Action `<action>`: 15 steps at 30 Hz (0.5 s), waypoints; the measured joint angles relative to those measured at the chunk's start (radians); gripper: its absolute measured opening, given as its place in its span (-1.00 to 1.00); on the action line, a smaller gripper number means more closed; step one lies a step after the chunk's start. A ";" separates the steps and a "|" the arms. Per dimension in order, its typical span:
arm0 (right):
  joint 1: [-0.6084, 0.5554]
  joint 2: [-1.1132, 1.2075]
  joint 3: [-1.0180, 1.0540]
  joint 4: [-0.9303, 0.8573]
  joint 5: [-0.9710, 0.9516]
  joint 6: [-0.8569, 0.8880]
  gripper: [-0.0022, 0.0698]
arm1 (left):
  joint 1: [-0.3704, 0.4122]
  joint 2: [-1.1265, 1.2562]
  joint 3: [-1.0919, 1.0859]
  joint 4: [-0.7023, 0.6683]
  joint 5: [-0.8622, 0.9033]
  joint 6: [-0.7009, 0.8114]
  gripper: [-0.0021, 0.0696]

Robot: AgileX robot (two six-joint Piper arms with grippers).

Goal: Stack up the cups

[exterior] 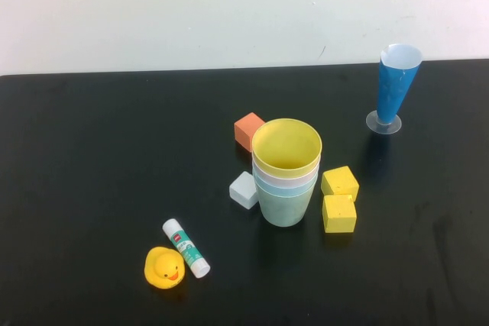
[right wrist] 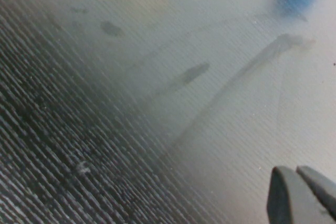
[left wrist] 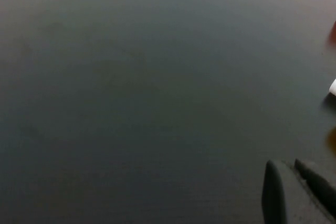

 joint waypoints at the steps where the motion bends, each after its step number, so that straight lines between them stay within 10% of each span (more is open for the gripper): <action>1: 0.000 0.000 0.000 0.000 0.000 0.000 -0.94 | 0.000 0.000 0.000 0.000 0.000 0.004 -0.94; 15: 0.000 0.000 0.000 0.000 0.000 0.000 -0.94 | 0.000 0.000 0.000 0.002 0.000 0.082 -0.94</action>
